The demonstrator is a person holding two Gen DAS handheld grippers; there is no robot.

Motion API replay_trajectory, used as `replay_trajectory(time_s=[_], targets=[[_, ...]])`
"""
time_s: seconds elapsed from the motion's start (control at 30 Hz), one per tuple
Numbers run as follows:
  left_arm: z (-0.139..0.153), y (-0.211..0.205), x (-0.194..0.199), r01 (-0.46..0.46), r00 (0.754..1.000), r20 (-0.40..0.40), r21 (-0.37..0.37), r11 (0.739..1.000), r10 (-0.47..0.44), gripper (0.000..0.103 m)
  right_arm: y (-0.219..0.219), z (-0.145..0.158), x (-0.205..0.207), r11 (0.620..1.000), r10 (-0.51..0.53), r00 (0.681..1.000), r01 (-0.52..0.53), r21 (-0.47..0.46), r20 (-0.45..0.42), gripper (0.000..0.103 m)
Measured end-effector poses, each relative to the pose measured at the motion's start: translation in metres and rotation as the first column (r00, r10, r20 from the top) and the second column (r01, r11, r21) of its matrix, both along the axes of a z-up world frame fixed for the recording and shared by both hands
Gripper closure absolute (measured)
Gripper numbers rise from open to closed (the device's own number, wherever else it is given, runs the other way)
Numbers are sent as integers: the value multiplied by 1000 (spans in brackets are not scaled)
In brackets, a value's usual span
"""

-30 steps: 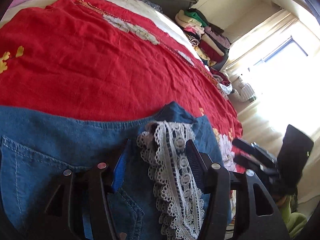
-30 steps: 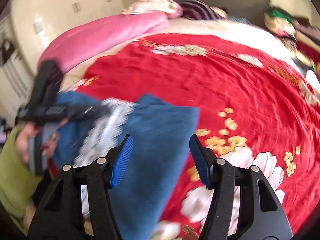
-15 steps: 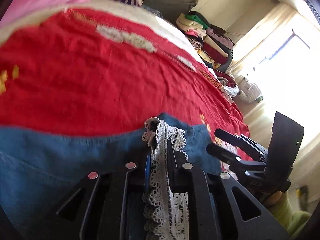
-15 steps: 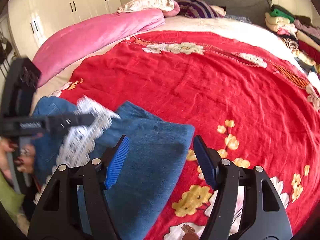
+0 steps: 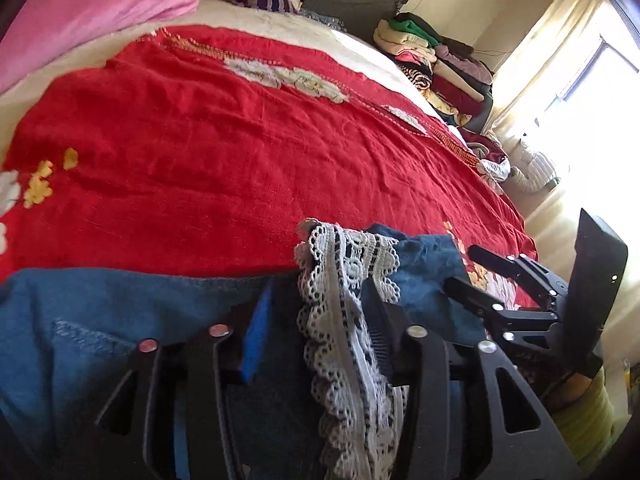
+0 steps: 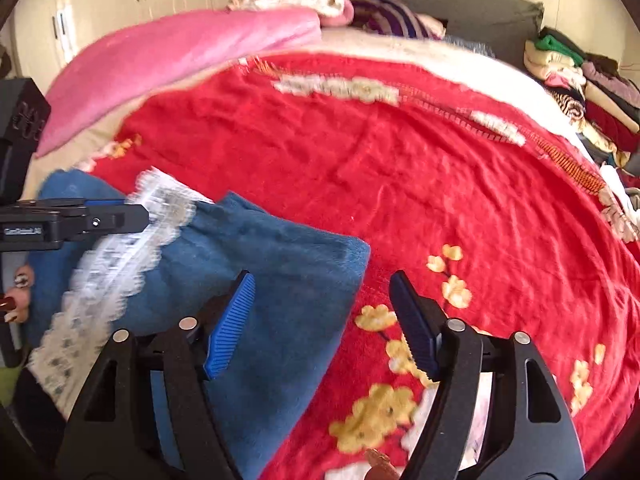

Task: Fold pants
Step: 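Fold the lace hem end over the pants with the left tool, then release the lace hem and move the left tool back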

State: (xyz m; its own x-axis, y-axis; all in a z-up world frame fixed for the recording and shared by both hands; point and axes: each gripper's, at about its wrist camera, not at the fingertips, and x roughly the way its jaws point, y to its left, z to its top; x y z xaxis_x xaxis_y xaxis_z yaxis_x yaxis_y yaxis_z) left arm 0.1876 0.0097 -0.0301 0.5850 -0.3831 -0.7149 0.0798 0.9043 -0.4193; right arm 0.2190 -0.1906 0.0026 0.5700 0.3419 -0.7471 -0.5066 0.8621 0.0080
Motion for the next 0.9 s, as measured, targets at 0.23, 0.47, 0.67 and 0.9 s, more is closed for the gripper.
replay_trajectory(time_s=[0.23,0.47,0.67,0.9], targets=[[23,6,-50,-8,999,51,66,998,4,32,-12,26,-63,997,72,994,-74,26,84,29],[13,10,-104,-7,1000,6,51,999,7,29,-8,22,-118,986,166,981,-163,-40,102,28],[4,-1,-129,41,999,-29,18,999,-40,34,-9,13,-142,982,186,979,-183,-44,85,28],[-11,-11,-128,67,992,-104,-65,996,-74,36,-13,8,-153,982,189,978,-187,-34,83,28]])
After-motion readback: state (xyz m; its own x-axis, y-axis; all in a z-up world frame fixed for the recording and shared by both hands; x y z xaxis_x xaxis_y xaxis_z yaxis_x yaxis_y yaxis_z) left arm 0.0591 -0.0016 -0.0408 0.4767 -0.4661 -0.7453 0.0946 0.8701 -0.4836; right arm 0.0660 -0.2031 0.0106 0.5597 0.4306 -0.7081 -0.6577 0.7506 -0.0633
